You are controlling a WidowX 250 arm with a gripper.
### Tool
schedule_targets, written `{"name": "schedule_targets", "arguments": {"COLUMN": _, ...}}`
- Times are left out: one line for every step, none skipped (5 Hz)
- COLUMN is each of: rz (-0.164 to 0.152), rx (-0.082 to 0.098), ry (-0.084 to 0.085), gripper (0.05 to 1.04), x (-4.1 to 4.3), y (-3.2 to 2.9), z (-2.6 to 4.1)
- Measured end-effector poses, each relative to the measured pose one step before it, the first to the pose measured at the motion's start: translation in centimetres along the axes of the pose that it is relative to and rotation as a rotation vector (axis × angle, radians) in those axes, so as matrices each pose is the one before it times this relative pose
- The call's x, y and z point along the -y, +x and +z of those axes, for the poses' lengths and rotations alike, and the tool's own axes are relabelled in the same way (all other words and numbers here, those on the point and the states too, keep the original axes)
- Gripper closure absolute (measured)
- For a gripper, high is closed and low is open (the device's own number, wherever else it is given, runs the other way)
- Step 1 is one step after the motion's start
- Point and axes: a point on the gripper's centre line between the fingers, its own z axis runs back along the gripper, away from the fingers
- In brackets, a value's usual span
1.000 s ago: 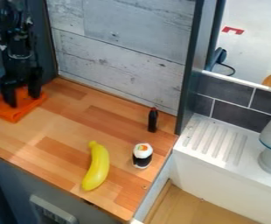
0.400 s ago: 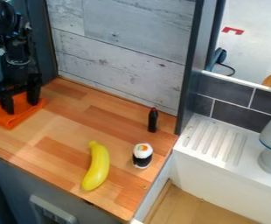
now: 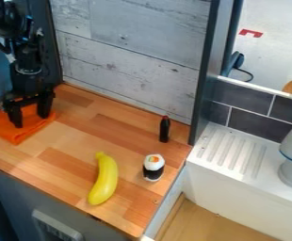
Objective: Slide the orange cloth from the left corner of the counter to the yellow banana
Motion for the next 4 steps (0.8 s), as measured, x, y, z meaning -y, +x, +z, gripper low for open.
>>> {"name": "schedule_targets", "arguments": {"rz": -0.0449, "rx": 0.0041, "ry": -0.0091, "gripper": 0.08, "x": 1.066, "y": -1.518, "z": 0.204}}
{"name": "schedule_targets", "arguments": {"rz": -0.0325, "rx": -0.0052, "ry": -0.0094, "gripper": 0.081, "x": 0.631, "y": -1.392, "z": 0.098}}
{"name": "schedule_targets", "arguments": {"rz": -0.0475, "rx": -0.0188, "ry": -0.013, "gripper": 0.08, "x": 0.928, "y": -2.274, "z": 0.39}}
{"name": "schedule_targets", "arguments": {"rz": -0.0784, "rx": -0.0259, "ry": -0.0062, "gripper": 0.081, "x": 1.326, "y": -3.339, "z": 0.487}}
